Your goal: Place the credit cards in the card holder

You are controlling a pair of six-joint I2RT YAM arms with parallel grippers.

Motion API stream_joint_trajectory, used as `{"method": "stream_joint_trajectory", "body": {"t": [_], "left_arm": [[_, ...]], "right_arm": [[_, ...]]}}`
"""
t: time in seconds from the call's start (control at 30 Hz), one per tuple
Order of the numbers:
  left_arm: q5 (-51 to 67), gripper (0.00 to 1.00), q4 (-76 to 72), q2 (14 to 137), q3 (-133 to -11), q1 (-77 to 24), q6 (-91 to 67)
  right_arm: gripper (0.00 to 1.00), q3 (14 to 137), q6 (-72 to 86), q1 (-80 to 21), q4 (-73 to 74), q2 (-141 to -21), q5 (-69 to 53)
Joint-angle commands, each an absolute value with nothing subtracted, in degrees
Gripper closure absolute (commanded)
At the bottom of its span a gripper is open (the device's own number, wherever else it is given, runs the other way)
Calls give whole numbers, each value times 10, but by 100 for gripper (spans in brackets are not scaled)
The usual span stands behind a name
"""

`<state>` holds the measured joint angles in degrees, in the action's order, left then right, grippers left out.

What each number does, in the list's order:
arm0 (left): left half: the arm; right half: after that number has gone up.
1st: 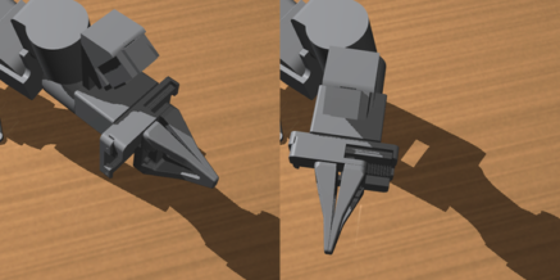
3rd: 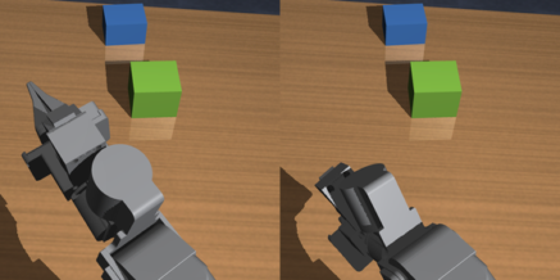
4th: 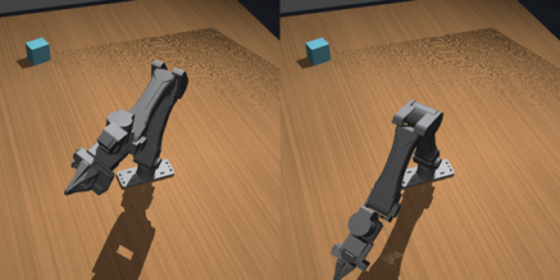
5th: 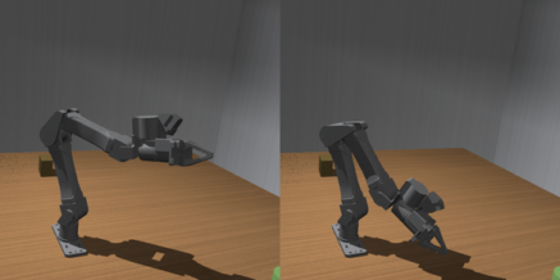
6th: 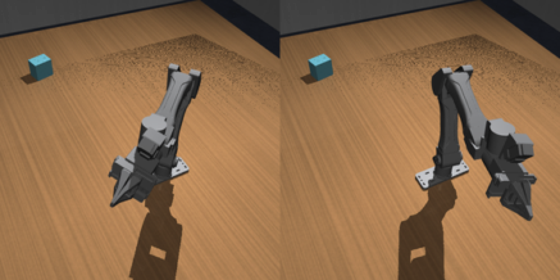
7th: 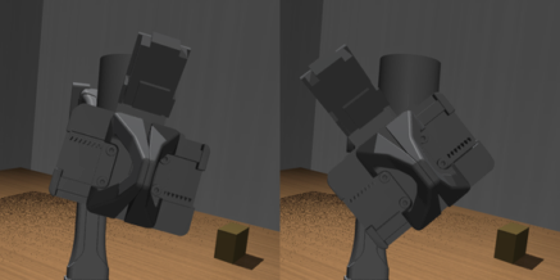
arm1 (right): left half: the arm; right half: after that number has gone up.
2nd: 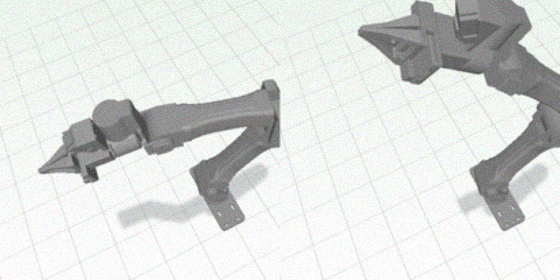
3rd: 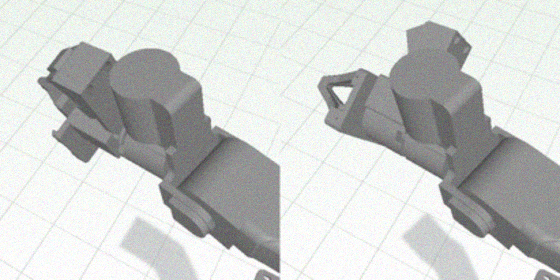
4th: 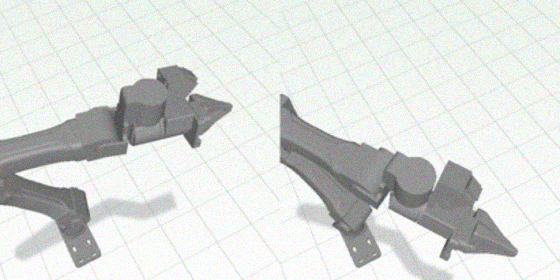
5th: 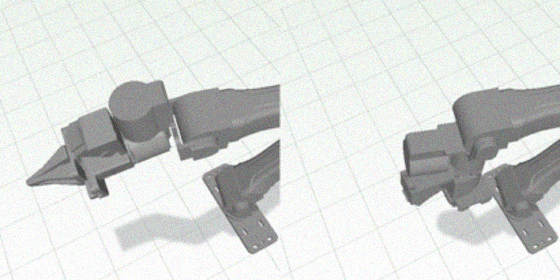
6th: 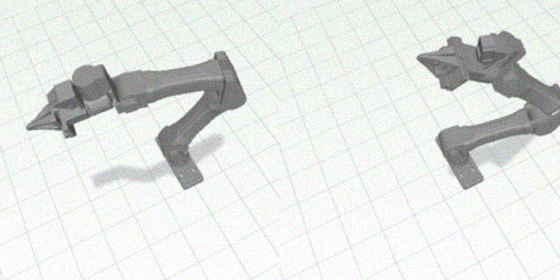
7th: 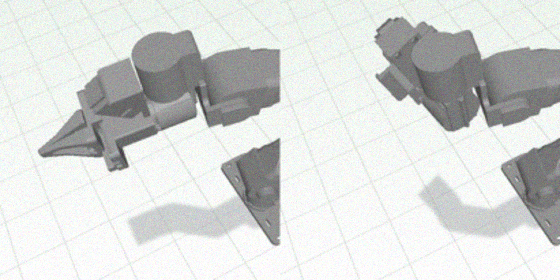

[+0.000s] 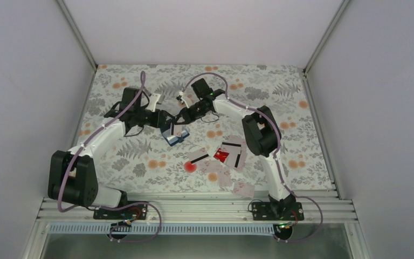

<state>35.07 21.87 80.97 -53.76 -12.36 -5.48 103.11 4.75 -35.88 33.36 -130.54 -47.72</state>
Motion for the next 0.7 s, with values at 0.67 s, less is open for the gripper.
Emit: {"method": "stream_joint_trajectory", "body": {"t": [0.67], "left_arm": [[650,68,222,732,-595,-97,-52]], "right_arm": [[96,1004,33,-330,373,-1107,-754]]}}
